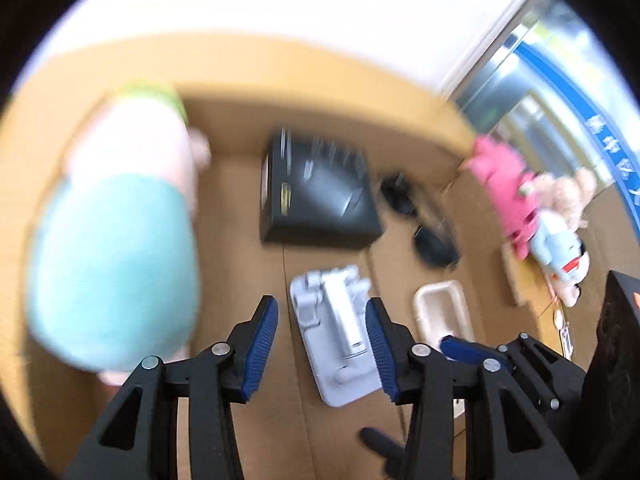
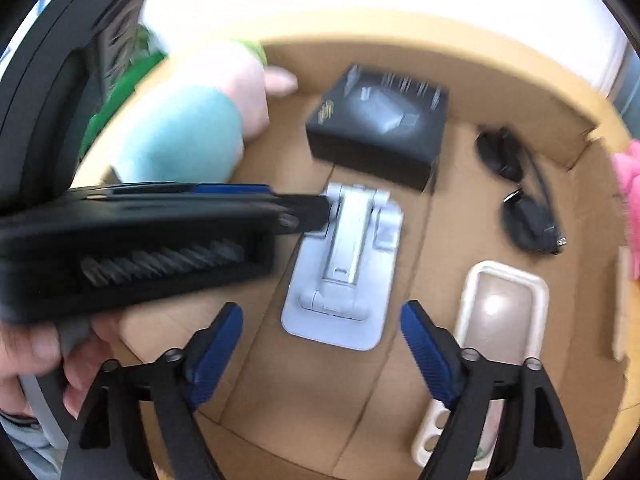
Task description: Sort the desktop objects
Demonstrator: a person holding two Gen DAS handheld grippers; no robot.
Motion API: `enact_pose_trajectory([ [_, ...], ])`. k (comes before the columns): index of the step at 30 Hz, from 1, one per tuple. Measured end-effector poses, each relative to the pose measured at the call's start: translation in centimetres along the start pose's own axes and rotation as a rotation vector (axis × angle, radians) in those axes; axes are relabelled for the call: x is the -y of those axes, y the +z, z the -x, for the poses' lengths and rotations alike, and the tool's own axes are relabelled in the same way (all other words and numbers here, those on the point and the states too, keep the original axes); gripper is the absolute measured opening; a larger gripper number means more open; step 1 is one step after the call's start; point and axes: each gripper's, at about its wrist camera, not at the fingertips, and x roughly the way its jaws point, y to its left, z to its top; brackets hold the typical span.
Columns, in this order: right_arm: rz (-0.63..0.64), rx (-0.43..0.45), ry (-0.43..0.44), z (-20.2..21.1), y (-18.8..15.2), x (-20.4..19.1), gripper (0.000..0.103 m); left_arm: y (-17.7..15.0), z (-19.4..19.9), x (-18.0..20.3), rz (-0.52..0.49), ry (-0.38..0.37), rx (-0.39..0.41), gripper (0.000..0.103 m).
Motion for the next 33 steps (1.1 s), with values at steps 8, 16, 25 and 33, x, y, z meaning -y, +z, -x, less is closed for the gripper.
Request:
enact_pose_trajectory([
  [8, 0.068, 0.546, -0.206, 10.5, -6.3, -1.3, 0.103, -7.3, 12.0, 2.0, -0.174, 0.220, 0.501, 0.080],
  [16, -0.014, 0.702, -0.269, 10.5, -12.3, -1.3, 0.103, -13.4, 9.6, 1.1, -0.217, 0.435, 0.535, 0.080],
  [25, -0.107, 0.650, -0.348, 8.1, -13.6, 2.1, 0.103, -14.5, 6.3, 1.1, -0.209, 0.382, 0.483, 0.080],
  [33, -0.077, 0.645, -0.351, 7.2, -13.5, 1.1, 0.103, -14.8, 5.4, 0.5, -0.184, 0.362, 0.455, 0.080],
])
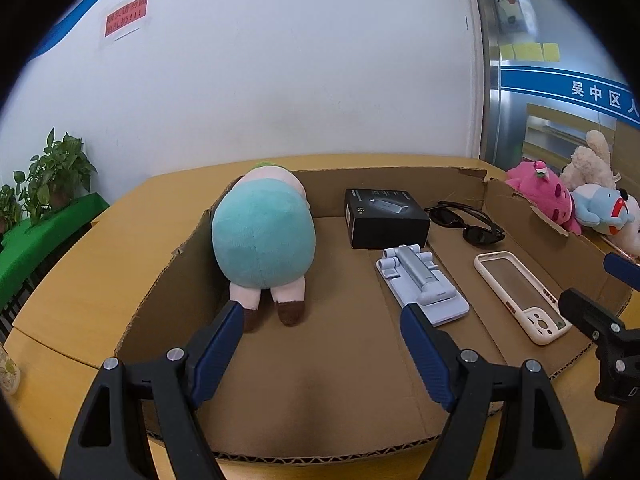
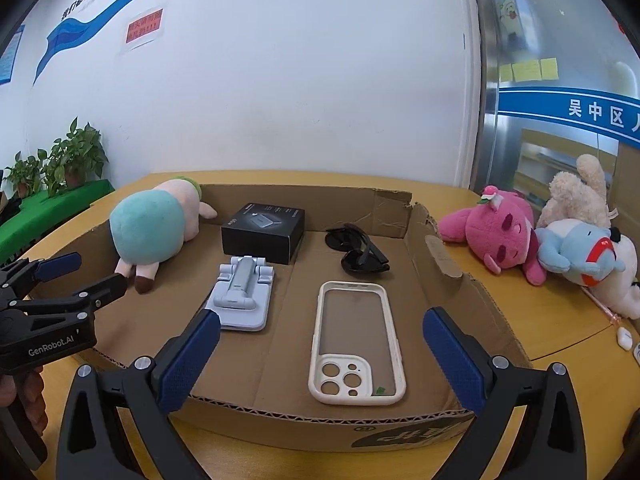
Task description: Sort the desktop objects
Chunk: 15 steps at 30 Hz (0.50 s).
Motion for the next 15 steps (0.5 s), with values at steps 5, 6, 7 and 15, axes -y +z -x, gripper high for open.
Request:
enact_pose_trajectory([
  [5, 0.012, -0.038, 0.028, -0.8, -0.7, -0.5, 0.103, -0.1, -0.1, -0.4, 0.012, 0.014, -0.006, 0.080],
  [6, 0.004, -0.035, 0.031, -0.7, -0.8, -0.4, 0.103, -0.2, -0.1, -0.4, 0.009, 0.016, -0.008, 0.080],
  [7, 0.000, -0.037, 0.033, -0.7, -0.8, -0.4, 0.103, -0.3, -0.3, -0.3, 0.006, 0.018, -0.013, 0.080],
  [15, -0.048, -0.025, 0.055, -0.3, -1.4, -0.1, 0.103, -0.7, -0.8, -0.5, 0.003, 0.003, -0.002, 0.080],
])
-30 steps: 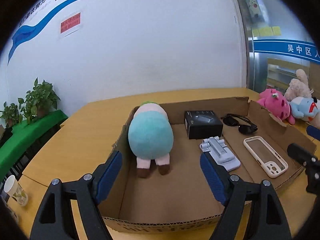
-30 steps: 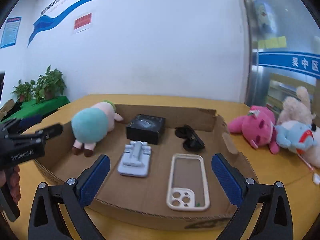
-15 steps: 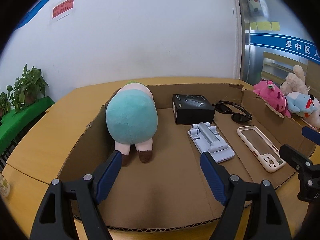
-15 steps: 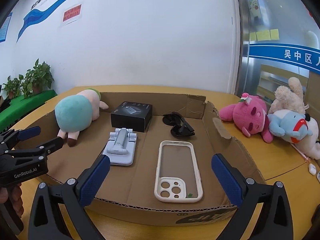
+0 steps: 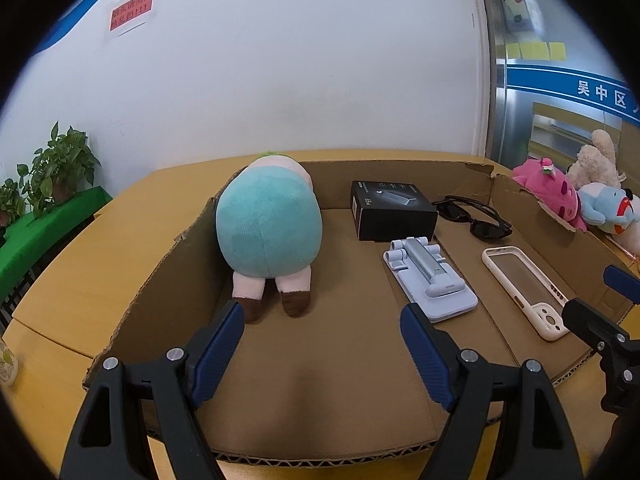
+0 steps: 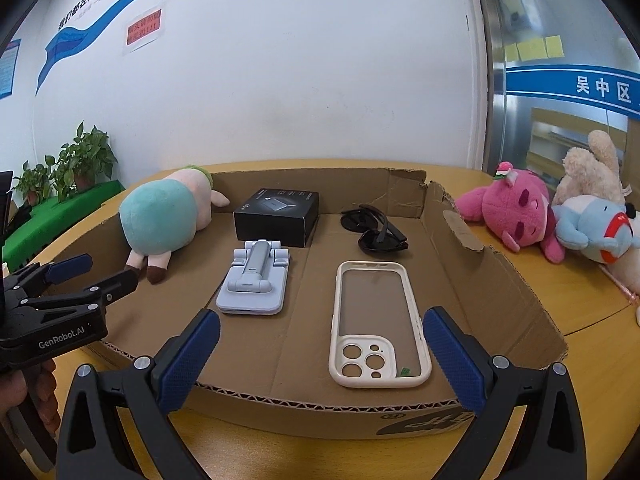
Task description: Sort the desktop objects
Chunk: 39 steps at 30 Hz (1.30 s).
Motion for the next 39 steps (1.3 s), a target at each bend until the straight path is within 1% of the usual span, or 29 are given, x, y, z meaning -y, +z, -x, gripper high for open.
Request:
enact_pose_trajectory([
  [4, 0.006, 0.026, 0.010, 0.15, -0.24, 0.11, 0.103, -0.25, 0.29, -0.06, -0.005, -0.005, 0.042, 0.081],
  [20, 0.004, 0.027, 0.010, 0.21, -0.35, 0.15, 0.103, -0.02, 0.00, -0.16, -0.006, -0.007, 0.036, 0.084],
  [27, 0.004, 0.027, 0.012, 0.15, -0.36, 0.21, 0.103, 0.11, -0.61, -0.27, -0.009, -0.022, 0.022, 0.088],
  [39, 0.005, 0.028, 0.011, 0.12, -0.34, 0.20, 0.103, 0.11, -0.60, -0.36, -0.010, -0.024, 0.022, 0.088],
])
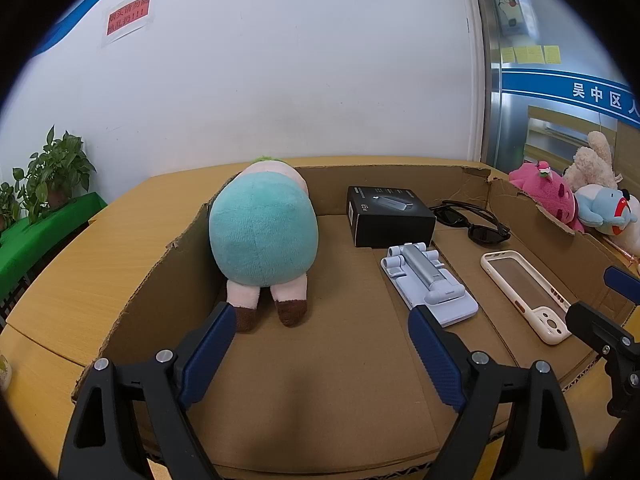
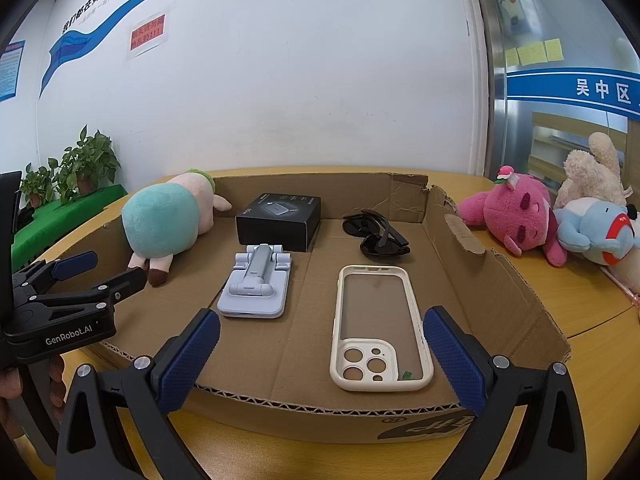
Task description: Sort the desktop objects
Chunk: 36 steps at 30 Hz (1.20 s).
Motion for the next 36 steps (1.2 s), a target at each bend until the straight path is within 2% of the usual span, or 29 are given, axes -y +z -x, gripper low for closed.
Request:
enact_pose_trajectory([
  [36, 0.001, -0.002, -0.002, -0.03, -0.03, -0.02, 0.103, -0.04, -0.31, -0.35, 0.006, 0.009, -0.008, 0.088],
])
